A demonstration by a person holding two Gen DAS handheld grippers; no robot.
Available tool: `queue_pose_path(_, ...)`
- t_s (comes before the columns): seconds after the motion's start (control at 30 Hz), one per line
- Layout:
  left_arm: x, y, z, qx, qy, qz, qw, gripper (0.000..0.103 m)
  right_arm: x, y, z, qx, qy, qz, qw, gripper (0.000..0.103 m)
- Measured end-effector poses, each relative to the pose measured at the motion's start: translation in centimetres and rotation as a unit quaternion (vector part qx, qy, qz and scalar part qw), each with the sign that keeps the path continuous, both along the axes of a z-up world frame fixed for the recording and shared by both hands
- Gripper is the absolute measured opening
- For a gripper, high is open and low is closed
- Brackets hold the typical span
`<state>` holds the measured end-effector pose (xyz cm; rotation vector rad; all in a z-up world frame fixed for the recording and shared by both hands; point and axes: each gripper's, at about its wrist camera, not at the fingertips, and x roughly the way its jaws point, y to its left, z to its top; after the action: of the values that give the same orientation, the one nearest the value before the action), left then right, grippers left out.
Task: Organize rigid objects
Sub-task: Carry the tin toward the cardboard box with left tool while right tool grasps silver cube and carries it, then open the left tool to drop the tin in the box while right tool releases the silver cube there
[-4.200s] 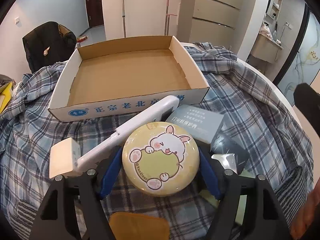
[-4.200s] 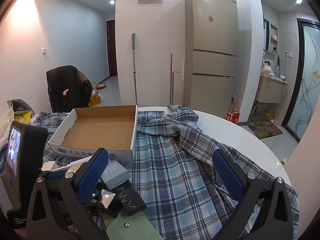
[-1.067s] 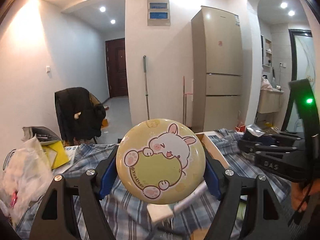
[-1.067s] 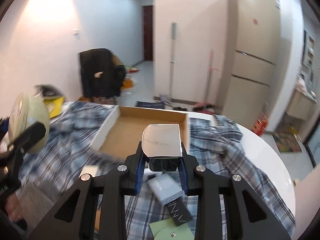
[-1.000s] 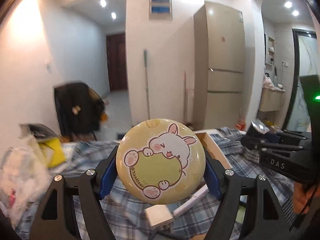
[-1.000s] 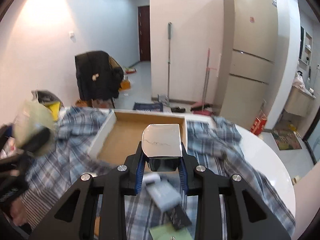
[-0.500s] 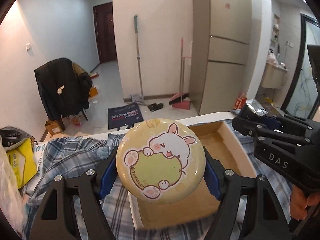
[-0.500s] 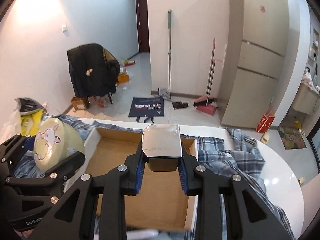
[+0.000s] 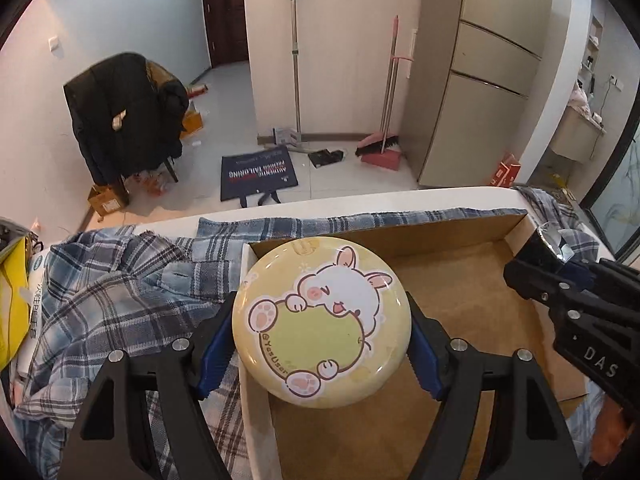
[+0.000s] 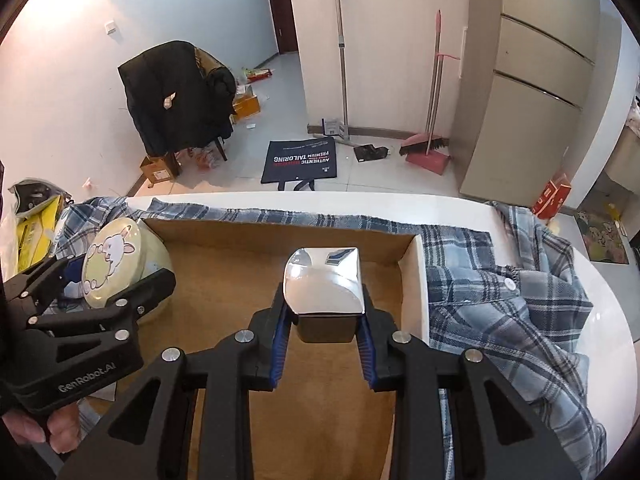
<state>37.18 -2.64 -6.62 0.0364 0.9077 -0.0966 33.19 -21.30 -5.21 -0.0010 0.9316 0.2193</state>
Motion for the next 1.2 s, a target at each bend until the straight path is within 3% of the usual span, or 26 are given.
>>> queue_pose_path(0.1,-0.3,-0.7,-0.3,0.014,-0.013,-0.011,0.9997,0.077,0.0,-0.3,0.1,0.004,-0.005,-0.005,1.0,0.029)
queue_pose_path(0.23,-0.5,-1.5,-0.9,0.0,-0.004,-0.022,0.9997,0.077,0.3,-0.6,-0.2,0.003,-0.004,-0.007,1.0,0.029)
queue_pose_path(0.43,-0.7,-2.4,-1.4,0.026,-0.005,-0.028,0.9993,0.077,0.5,-0.5,-0.6,0.003,-0.002,-0.006,1.0,0.029)
queue_pose_path(0.57,-1.5,-2.9,-0.8,0.046,-0.044,-0.03,0.9975,0.088,0.6,-0.2,-0.8,0.001,-0.006,-0.002,1.0,0.029)
queue_pose_path(0.67,-2.7,-3.0,0.5,0.064,-0.104,-0.017,0.9924,0.088,0.6,-0.4,-0.7,0.009,-0.004,-0.006,1.0,0.029)
queue_pose_path(0.93,-5.2,-0.5,4.0,-0.011,-0.209,0.016,0.9778,0.089,0.8,-0.4,-1.2,0.003,-0.006,-0.006,1.0,0.029)
queue_pose_path(1.2,-6.7,0.7,5.5,-0.048,-0.255,0.02,0.9655,0.089,1.1,0.2,-2.3,0.004,0.014,0.004,1.0,0.029)
